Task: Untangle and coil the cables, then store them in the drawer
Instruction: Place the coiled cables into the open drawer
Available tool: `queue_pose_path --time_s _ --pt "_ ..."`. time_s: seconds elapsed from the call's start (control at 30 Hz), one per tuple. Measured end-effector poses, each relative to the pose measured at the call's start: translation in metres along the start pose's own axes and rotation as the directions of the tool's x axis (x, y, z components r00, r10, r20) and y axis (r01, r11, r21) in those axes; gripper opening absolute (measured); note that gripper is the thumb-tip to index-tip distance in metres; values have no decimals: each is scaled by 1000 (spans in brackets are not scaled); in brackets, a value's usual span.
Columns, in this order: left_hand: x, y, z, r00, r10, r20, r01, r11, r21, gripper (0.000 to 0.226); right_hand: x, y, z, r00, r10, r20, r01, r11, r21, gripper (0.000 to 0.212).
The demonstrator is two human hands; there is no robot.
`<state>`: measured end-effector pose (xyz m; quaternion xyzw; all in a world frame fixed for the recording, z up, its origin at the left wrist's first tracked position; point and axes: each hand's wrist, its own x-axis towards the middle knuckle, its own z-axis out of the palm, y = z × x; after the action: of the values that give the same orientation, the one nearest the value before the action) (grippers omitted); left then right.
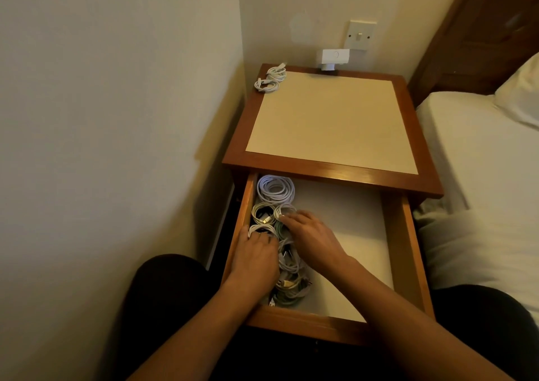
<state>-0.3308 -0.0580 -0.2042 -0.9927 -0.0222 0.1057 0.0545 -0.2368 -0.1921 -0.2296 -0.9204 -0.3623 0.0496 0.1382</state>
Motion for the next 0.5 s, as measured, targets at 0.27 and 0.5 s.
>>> queue_pose_path --time_s 0.27,0.5 --pt "-2 4 -8 998 -20 59 17 998 57 37 -6 1 6 995 57 78 -61 997 42 76" --pt "4 -14 -17 998 35 -43 -45 968 -249 27 -3 -5 -16 993 81 90 -91 989 116 64"
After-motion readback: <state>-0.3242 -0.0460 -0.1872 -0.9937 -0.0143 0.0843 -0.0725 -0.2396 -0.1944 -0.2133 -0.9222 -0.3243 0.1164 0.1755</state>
